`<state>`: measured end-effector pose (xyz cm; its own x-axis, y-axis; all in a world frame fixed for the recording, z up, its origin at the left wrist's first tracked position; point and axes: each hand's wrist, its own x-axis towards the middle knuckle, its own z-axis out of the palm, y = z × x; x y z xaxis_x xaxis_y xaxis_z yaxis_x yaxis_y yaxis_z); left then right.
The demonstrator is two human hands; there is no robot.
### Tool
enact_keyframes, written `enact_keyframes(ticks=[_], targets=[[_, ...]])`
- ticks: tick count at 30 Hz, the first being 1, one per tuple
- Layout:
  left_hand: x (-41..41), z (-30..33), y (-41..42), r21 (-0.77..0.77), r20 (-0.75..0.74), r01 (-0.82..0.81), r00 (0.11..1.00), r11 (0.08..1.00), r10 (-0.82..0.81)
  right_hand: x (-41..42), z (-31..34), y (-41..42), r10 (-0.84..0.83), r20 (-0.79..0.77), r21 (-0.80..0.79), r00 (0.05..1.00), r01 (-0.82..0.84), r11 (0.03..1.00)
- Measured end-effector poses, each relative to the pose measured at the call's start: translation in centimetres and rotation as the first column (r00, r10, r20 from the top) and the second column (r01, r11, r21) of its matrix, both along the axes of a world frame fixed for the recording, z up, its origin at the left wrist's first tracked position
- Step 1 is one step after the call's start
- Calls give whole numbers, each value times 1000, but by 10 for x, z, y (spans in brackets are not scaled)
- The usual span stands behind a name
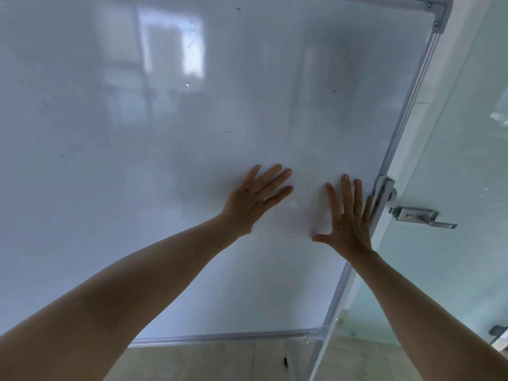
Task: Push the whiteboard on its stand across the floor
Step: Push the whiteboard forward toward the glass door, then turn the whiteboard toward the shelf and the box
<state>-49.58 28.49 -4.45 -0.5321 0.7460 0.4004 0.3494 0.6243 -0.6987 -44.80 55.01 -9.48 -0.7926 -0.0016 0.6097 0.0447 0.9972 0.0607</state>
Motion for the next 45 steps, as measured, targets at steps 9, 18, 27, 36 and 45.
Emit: enact_keyframes(ticks=[9, 18, 27, 36, 45], targets=[[10, 7, -36, 95, 16, -23, 1000, 995, 22, -9, 10, -56, 150, -115, 147, 982, -133, 980], [33, 15, -152, 235, 32, -129, 992, 963, 125, -9, 37, -181, 306, -115, 224, 945, -275, 935], [69, 21, -361, 318, 96, -354, 935, 879, 342, -11, 64, -396, 460, -105, 305, 882, -412, 859], [97, 11, -556, 371, 242, -516, 857, 772, 456, -13, 74, -611, 550, -30, 312, 835, -515, 798], [71, -35, -664, 423, 429, -650, 757, 632, 493, -39, 59, -735, 569, 116, 422, 814, -559, 714]])
